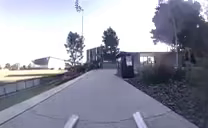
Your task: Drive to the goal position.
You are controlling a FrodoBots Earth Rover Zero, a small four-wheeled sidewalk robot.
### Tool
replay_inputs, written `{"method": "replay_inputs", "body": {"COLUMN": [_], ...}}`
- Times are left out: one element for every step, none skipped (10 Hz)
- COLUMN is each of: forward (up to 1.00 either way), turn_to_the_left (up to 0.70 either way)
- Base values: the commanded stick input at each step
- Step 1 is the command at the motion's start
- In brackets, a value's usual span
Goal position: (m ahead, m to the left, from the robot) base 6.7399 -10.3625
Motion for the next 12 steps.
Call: {"method": "replay_inputs", "body": {"forward": [1.0, 1.0, 1.0, 1.0, 1.0, 1.0, 1.0, 1.0, 1.0, 1.0, 1.0, 1.0], "turn_to_the_left": [0.0, 0.0, 0.0, 0.0, 0.0, 0.0, 0.0, 0.0, 0.0, 0.0, 0.0, 0.0]}}
